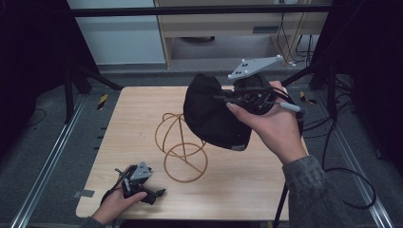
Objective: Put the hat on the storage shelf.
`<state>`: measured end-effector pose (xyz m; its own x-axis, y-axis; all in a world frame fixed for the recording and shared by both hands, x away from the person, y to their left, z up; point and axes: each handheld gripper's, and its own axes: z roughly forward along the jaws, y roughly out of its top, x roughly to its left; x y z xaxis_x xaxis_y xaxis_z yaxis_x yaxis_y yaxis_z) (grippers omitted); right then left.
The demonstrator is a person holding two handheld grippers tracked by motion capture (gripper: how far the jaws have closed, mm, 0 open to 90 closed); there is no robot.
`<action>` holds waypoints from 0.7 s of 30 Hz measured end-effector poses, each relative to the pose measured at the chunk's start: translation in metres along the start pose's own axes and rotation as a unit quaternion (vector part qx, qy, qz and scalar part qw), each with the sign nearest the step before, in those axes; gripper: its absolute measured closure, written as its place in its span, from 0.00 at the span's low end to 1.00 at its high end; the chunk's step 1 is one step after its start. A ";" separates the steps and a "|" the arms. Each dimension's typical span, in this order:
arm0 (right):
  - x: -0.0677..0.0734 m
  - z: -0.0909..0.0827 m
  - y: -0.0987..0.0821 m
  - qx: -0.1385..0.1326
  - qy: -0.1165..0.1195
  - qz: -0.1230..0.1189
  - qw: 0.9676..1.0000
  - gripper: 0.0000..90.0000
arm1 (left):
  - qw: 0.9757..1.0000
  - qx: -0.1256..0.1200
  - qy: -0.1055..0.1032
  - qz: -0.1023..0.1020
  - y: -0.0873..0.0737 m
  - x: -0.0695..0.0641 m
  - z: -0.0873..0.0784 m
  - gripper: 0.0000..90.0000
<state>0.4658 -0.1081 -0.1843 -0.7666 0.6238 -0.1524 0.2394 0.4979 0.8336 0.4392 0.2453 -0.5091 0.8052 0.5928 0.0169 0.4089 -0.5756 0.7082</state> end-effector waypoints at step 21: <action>0.021 0.057 0.025 -0.002 0.056 -0.002 0.998 0.86 | 1.000 0.000 0.000 0.000 0.000 0.000 0.000 0.00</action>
<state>0.4893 -0.0480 -0.1969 -0.8295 0.5503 -0.0956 0.2337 0.4974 0.8355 0.4391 0.2452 -0.5092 0.8048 0.5933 0.0170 0.4092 -0.5754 0.7082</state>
